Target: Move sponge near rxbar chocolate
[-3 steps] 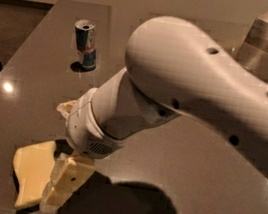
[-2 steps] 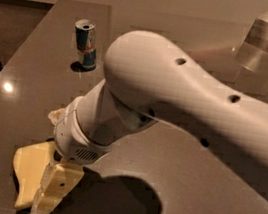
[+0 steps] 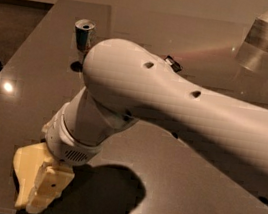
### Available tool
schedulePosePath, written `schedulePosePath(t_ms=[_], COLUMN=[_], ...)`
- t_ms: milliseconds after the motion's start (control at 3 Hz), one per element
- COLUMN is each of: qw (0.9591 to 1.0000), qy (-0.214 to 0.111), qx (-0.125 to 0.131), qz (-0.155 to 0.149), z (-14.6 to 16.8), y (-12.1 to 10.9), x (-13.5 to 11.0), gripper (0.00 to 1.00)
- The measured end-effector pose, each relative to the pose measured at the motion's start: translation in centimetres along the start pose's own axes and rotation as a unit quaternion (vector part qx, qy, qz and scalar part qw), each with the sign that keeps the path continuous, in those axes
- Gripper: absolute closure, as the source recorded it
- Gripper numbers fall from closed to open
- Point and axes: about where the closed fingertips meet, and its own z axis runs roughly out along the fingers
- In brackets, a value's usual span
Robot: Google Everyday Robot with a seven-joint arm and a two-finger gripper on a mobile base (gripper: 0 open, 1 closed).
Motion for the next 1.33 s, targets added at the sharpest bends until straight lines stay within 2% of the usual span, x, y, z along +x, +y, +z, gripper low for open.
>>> schedulePosePath(t_ms=[333,667,1000,1333], qw=[0.9999,0.9994,0.9951,0.9814], qy=[0.005,0.002,0.007,0.008], qx=[-0.007,0.015,0.062,0.129], qz=[0.013,0.031,0.076,0.142], z=[-0.2,-2.6,-7.7,-13.4], y=[-0.5,-1.9,-5.4,-10.0], x=[0.7,1.1,2.8,5.8], gripper=[0.45,0.68,0.92,1.00])
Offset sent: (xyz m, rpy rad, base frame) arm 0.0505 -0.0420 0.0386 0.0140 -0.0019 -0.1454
